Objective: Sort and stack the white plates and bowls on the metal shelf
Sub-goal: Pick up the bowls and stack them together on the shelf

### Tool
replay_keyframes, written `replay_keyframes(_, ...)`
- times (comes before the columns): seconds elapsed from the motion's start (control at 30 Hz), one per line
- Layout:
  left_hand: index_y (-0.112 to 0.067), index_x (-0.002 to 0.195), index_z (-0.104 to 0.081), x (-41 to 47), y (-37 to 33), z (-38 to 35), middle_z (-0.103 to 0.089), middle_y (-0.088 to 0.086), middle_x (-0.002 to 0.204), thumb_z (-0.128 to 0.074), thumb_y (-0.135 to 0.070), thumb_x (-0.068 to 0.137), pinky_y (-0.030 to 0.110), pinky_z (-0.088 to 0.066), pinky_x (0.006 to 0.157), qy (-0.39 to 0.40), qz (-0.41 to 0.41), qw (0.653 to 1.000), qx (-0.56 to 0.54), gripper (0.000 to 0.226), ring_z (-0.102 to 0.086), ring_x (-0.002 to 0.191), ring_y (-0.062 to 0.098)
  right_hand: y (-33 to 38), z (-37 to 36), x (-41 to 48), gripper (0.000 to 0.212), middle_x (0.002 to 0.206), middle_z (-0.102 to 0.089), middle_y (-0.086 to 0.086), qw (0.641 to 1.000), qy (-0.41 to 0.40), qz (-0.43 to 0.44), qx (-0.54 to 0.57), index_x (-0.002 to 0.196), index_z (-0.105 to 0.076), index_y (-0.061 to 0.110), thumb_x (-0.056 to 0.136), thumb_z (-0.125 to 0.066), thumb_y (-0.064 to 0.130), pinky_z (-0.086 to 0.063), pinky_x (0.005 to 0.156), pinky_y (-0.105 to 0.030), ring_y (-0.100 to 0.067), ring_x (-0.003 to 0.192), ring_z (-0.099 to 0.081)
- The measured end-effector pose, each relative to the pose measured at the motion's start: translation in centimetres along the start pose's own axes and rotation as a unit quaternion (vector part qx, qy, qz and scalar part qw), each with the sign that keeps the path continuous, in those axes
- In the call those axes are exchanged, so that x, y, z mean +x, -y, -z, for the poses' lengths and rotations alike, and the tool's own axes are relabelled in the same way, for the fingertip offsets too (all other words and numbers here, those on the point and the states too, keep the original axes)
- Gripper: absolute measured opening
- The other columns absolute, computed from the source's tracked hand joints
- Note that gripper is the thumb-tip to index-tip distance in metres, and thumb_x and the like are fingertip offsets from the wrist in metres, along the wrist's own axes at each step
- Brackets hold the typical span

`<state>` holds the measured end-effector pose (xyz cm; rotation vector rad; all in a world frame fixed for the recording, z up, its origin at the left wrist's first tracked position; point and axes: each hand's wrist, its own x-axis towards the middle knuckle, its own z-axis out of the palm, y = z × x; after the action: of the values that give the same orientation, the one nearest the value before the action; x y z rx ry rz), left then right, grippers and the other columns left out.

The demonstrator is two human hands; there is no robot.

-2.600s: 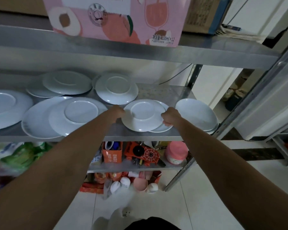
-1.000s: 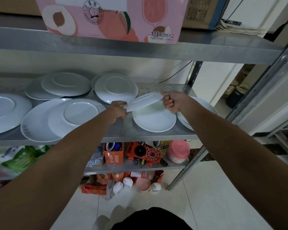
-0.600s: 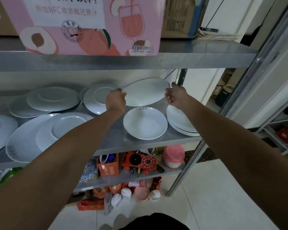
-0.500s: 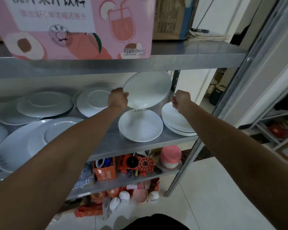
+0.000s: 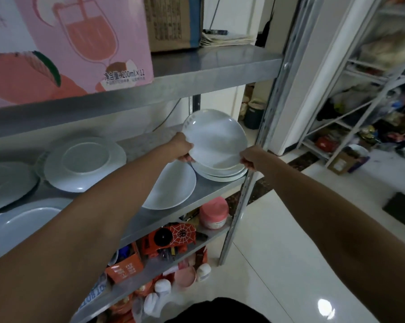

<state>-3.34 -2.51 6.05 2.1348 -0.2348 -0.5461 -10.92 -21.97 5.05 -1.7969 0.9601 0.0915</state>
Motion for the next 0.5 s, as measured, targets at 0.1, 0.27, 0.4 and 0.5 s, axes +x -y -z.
replay_keyframes(0.1,0.010,0.126,-0.039,0.1,0.4,-1.2,-0.058,0.007,0.038,-0.035,-0.010,0.102,0.009,-0.027,0.027,0.029,0.010,0.999,0.043,0.032,-0.044,0.022,0.004,-1.3,0.3,0.2,0.028,0.060,-0.039,-0.008,0.995,-0.015,0.013,-0.095,0.066,-0.041,0.005,0.092,-0.043,-0.004,-0.032,0.035,-0.020,-0.015,0.043,-0.038)
replay_keyframes(0.27,0.000,0.128,-0.042,0.6,1.3,-2.0,-0.053,0.012,0.067,-0.030,-0.009,0.101,0.013,-0.030,0.031,0.037,0.014,0.995,0.093,0.031,-0.044,0.049,0.014,-2.7,-0.3,0.0,0.028,0.066,-0.042,-0.004,0.984,-0.010,0.057,-0.171,0.065,-0.041,0.010,0.089,-0.046,-0.005,-0.040,0.043,-0.019,-0.014,0.054,-0.040)
replay_keyframes(0.4,-0.011,0.080,-0.041,0.9,2.6,-2.4,-0.048,0.010,0.065,-0.029,-0.010,0.100,0.014,-0.028,0.032,0.030,0.028,0.993,0.109,0.024,-0.040,0.040,0.014,-2.9,-1.4,-0.3,0.030,0.091,-0.051,-0.014,0.966,-0.037,0.032,-0.255,0.119,-0.053,-0.005,0.090,-0.053,0.001,-0.039,0.055,-0.026,-0.021,0.068,-0.047)
replay_keyframes(0.5,-0.011,0.076,-0.038,1.2,3.7,-2.4,-0.045,0.008,0.063,-0.031,-0.012,0.100,0.013,-0.028,0.031,0.024,0.032,0.993,0.111,0.026,-0.034,0.046,0.015,-2.8,-1.7,-0.5,0.038,0.094,-0.053,-0.014,0.969,-0.046,0.020,-0.242,0.128,-0.050,-0.004,0.091,-0.055,0.004,-0.040,0.052,-0.025,-0.019,0.059,-0.044)
